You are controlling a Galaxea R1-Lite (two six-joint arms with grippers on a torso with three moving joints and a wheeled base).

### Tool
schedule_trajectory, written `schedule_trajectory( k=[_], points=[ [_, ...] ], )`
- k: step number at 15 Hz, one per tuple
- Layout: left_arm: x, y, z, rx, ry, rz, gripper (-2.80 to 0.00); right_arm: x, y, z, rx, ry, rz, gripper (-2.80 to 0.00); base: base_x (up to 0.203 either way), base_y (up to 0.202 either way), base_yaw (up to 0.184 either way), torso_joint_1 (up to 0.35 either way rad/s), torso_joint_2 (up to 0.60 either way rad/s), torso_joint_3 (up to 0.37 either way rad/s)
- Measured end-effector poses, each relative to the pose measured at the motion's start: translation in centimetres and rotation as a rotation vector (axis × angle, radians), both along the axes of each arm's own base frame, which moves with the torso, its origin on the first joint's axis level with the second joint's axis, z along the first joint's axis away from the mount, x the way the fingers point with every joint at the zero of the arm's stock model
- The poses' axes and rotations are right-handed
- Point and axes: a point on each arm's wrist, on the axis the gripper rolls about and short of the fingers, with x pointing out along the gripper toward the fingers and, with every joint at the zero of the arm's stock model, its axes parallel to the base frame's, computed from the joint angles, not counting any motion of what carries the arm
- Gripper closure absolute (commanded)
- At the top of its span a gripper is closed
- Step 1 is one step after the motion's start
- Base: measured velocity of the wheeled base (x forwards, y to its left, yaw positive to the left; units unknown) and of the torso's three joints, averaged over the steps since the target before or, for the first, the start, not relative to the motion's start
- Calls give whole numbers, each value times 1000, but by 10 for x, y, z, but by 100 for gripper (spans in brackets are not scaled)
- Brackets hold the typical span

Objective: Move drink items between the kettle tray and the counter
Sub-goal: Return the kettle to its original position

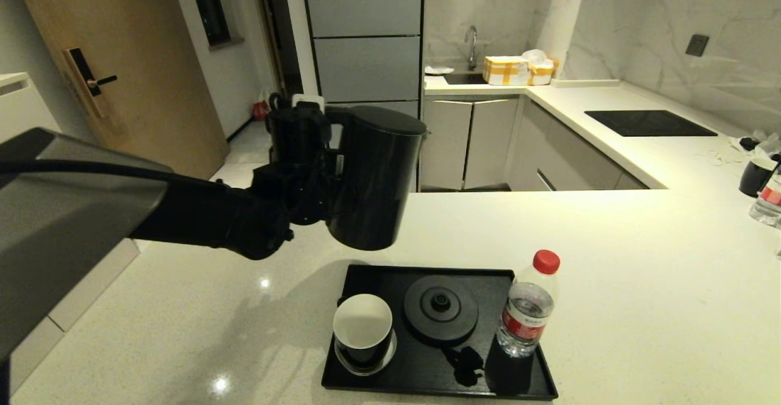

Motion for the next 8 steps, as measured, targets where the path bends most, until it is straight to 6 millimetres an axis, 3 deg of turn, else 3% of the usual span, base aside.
schedule_trajectory(
  k=[8],
  points=[
    [-14,-70,-16,12,19,-150,0,0,0,0,0,0,0,0,0,0,0,0,0,0]
  ],
)
